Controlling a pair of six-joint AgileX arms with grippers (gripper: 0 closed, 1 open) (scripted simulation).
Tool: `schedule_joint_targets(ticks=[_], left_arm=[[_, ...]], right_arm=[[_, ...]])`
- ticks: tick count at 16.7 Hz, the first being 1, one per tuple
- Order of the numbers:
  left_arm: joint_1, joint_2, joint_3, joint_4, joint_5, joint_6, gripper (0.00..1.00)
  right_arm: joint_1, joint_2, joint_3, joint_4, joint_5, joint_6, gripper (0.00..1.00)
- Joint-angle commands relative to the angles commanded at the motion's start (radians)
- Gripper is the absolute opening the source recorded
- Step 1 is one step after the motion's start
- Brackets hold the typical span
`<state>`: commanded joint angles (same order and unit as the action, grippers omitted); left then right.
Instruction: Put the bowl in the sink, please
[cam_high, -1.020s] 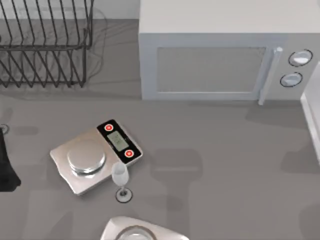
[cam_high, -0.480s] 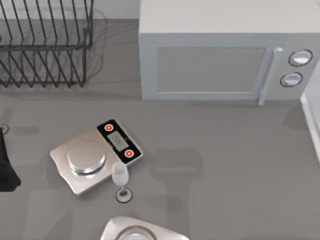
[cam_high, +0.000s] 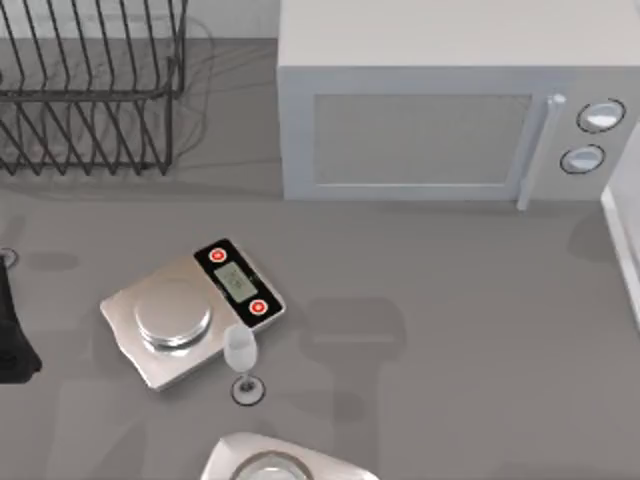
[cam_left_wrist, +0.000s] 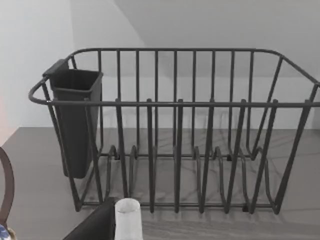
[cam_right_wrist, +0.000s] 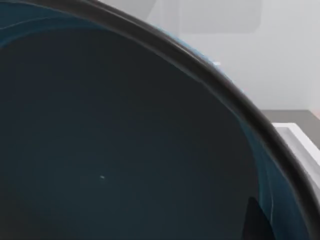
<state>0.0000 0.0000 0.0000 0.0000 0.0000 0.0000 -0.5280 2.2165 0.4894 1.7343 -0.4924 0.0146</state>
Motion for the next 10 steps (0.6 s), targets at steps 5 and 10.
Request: schedule_joint_targets(ticks=[5, 10], left_arm=[[0.0, 0.0, 0.0, 0.0, 0.0, 0.0, 1.0], [0.0, 0.0, 0.0, 0.0, 0.0, 0.0, 1.0]], right_arm=[[0.0, 0.0, 0.0, 0.0, 0.0, 0.0, 0.6], [0.0, 0.0, 0.0, 0.0, 0.0, 0.0, 0.98]])
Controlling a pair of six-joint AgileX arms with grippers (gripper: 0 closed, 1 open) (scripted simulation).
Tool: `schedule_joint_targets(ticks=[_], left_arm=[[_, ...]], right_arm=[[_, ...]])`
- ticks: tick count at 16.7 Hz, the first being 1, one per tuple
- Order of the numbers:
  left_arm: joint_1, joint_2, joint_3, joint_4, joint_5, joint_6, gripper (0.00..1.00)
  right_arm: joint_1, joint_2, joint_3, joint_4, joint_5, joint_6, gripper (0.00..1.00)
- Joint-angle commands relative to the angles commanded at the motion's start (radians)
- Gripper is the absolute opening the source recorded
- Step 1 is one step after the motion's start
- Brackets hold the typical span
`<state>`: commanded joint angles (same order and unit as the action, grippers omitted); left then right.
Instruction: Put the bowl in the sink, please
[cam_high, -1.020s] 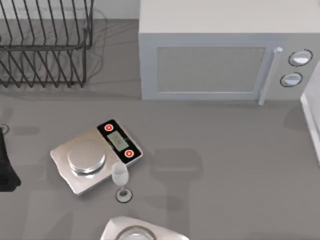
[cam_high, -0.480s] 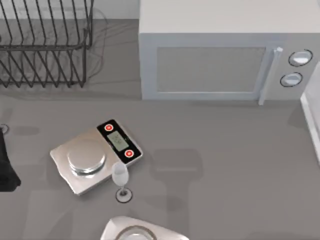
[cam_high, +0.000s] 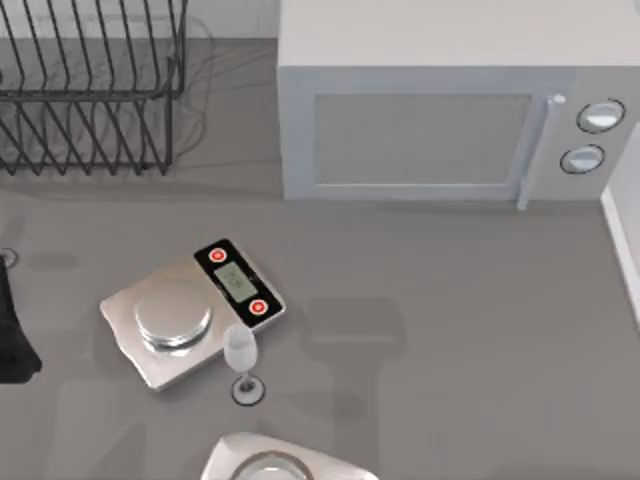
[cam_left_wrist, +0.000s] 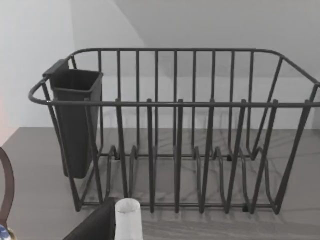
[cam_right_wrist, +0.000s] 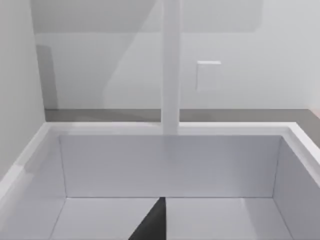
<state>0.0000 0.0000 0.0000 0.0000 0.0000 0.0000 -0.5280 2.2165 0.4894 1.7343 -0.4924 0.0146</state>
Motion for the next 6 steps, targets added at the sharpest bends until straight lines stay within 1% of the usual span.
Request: schedule_joint_targets(ticks=[1, 6], left_arm=[[0.0, 0.0, 0.0, 0.0, 0.0, 0.0, 1.0], [0.0, 0.0, 0.0, 0.0, 0.0, 0.0, 1.0]], right_arm=[[0.0, 0.0, 0.0, 0.0, 0.0, 0.0, 1.0], [0.0, 0.0, 0.0, 0.0, 0.0, 0.0, 1.0]])
